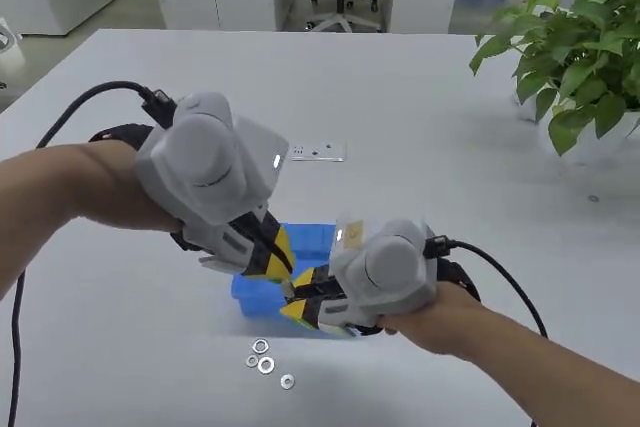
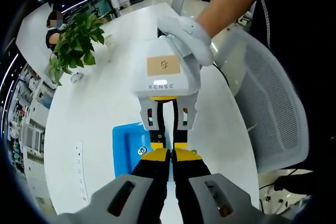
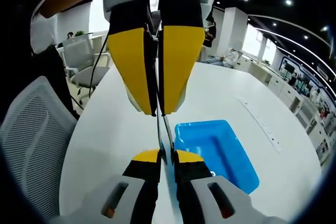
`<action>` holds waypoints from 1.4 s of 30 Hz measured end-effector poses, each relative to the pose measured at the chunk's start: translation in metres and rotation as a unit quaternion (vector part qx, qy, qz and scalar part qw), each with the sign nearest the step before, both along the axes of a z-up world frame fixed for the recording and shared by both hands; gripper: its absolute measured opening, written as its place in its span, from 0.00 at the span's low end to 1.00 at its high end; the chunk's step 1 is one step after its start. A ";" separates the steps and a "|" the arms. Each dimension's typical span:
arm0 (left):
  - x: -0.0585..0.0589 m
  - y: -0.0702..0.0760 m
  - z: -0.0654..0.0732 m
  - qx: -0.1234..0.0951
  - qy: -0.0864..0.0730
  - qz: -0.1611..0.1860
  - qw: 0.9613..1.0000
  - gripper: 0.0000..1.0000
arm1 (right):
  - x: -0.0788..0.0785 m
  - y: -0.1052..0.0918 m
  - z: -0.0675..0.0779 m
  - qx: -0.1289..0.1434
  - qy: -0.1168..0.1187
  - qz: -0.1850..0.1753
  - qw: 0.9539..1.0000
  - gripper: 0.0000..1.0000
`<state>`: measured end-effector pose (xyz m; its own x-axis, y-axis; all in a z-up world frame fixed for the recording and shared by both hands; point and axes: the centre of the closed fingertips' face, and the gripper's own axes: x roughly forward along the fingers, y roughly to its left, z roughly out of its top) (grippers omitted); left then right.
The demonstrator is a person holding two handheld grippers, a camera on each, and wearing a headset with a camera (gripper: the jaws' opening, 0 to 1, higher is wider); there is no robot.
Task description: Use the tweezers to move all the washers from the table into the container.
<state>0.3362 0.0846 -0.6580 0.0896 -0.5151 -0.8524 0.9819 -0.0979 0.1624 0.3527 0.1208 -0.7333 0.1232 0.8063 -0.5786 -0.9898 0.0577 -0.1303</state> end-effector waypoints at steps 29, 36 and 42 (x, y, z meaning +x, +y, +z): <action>-0.041 0.001 -0.040 -0.005 0.033 0.008 0.999 0.05 | -0.048 -0.001 -0.044 -0.015 0.035 0.001 0.999 0.11; -0.045 0.000 -0.047 -0.005 0.041 0.010 0.999 0.05 | -0.052 -0.002 -0.051 -0.020 0.042 0.001 0.999 0.11; -0.047 0.001 -0.051 -0.004 0.045 0.011 0.999 0.05 | -0.054 -0.001 -0.055 -0.019 0.049 -0.001 0.999 0.12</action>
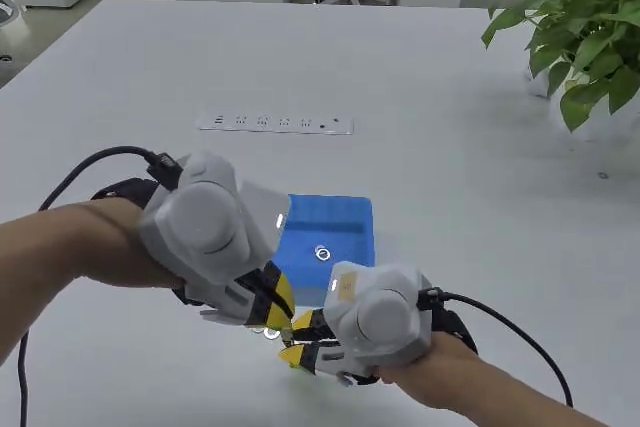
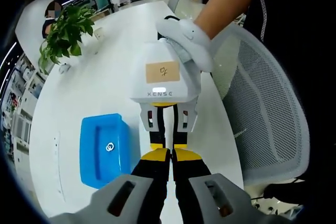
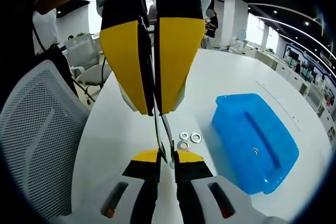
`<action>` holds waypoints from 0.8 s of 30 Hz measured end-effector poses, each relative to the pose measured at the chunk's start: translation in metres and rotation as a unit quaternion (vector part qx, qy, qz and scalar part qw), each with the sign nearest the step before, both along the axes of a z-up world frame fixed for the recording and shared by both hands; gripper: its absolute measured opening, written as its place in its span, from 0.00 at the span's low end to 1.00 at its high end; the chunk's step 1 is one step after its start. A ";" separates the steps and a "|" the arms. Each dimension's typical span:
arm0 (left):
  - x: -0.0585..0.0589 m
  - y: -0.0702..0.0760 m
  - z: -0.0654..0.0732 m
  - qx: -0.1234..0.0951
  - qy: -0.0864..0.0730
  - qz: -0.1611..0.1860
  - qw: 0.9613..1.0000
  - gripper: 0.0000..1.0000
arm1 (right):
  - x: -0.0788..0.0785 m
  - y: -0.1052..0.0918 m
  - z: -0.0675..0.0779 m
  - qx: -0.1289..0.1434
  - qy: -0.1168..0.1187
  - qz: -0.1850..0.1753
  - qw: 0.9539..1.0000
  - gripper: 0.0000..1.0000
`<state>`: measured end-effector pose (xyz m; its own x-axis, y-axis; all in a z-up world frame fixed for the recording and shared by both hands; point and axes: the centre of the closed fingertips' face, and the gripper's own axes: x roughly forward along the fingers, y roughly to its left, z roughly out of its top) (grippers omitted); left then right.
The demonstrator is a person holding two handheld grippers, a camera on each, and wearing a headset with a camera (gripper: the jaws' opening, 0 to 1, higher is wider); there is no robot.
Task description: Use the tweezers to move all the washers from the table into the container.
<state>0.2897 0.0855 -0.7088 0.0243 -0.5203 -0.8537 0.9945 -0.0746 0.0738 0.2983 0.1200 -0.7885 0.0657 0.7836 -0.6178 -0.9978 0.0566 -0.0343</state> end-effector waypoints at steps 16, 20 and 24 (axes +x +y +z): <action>0.005 0.000 -0.009 0.000 0.003 0.006 1.000 0.05 | 0.005 -0.001 -0.009 -0.005 0.010 -0.005 1.000 0.12; 0.006 -0.001 -0.012 0.004 0.004 0.004 1.000 0.05 | 0.005 -0.002 -0.012 -0.009 0.013 -0.005 1.000 0.12; 0.007 -0.002 -0.013 0.004 0.003 0.004 1.000 0.05 | 0.005 -0.002 -0.013 -0.009 0.016 -0.006 1.000 0.12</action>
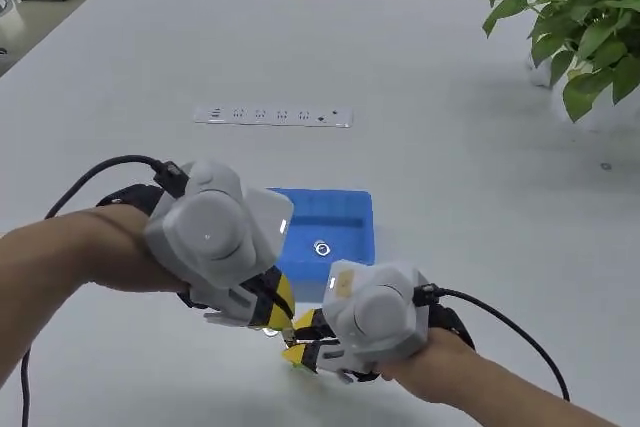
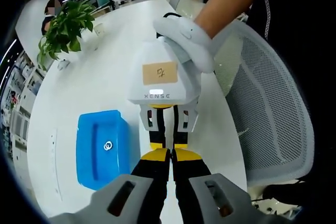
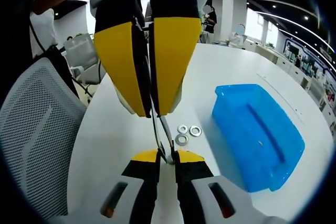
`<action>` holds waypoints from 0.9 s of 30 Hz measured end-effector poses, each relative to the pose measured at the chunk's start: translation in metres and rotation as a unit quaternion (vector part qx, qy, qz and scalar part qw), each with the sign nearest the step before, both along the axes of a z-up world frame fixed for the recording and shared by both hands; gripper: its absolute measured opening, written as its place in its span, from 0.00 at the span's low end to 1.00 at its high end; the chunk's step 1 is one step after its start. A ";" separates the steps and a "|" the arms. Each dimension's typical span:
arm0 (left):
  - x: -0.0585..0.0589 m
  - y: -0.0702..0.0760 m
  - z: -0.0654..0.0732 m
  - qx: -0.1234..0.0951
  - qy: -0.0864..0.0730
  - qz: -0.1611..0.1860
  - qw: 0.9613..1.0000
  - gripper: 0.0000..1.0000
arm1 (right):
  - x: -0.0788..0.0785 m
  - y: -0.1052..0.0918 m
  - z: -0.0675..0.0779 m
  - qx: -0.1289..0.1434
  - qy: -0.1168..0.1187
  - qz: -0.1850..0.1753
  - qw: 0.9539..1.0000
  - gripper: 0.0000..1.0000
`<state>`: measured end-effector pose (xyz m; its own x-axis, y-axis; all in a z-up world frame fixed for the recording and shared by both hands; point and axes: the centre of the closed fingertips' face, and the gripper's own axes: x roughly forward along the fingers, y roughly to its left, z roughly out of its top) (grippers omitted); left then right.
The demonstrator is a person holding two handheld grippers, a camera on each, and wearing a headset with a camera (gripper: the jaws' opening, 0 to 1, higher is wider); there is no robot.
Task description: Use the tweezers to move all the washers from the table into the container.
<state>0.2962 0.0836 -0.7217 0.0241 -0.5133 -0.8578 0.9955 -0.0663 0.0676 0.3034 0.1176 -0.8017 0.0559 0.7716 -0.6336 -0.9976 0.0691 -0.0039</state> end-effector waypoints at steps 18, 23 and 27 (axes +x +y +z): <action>0.003 0.001 0.001 -0.006 0.004 0.005 1.000 0.05 | 0.003 0.003 0.001 0.002 0.002 0.002 1.000 0.13; 0.004 0.002 0.001 -0.005 0.004 0.008 1.000 0.05 | 0.003 0.003 0.003 0.003 0.002 0.001 1.000 0.12; 0.003 0.003 0.002 -0.005 0.007 0.008 1.000 0.05 | 0.003 0.004 0.005 0.006 0.000 0.001 1.000 0.12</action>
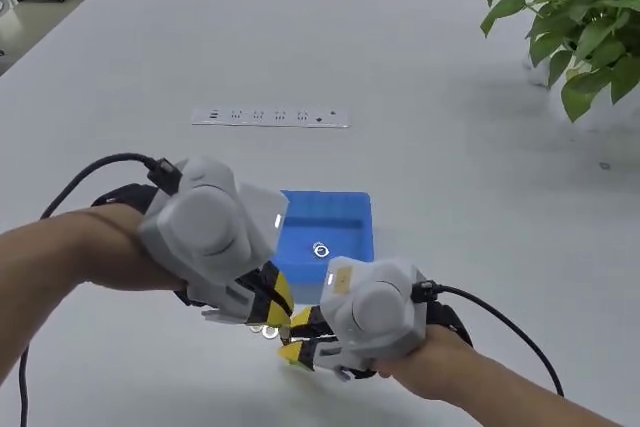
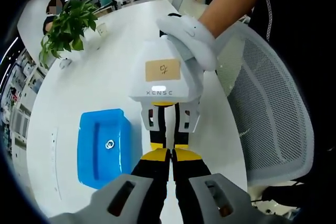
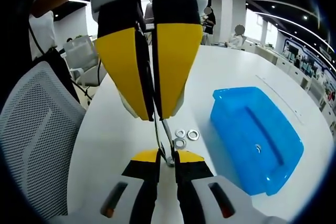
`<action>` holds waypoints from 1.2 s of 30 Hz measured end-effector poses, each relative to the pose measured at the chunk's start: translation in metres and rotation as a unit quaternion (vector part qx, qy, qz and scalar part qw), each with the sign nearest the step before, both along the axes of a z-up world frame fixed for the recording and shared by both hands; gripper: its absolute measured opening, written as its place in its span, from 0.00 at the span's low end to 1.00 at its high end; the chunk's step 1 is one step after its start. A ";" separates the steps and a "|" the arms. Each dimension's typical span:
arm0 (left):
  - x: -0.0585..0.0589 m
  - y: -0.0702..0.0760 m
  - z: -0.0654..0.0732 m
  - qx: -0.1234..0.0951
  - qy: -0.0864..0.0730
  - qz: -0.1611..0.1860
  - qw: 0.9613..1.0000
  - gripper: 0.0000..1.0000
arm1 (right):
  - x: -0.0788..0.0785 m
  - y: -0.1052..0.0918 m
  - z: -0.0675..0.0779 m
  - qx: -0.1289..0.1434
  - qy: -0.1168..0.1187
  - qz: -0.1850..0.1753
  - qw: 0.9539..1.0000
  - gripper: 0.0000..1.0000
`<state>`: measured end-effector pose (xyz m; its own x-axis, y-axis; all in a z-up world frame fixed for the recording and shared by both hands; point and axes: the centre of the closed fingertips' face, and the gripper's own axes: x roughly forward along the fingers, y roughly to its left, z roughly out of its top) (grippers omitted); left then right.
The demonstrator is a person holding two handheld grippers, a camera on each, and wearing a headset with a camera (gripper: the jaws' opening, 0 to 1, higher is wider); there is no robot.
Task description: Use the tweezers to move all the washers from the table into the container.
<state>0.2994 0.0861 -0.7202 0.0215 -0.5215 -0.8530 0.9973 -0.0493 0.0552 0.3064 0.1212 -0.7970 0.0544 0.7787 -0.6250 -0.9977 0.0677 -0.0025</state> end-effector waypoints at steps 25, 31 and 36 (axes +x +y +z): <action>0.003 -0.002 -0.002 -0.005 0.009 0.005 1.000 0.05 | 0.000 -0.002 -0.001 0.002 0.002 -0.007 1.000 0.12; 0.002 -0.003 -0.002 -0.006 0.009 0.002 1.000 0.05 | -0.001 -0.003 -0.001 0.003 0.004 -0.010 1.000 0.11; 0.004 -0.004 -0.002 -0.010 0.013 0.005 1.000 0.05 | 0.000 -0.003 -0.001 0.003 0.004 -0.012 1.000 0.12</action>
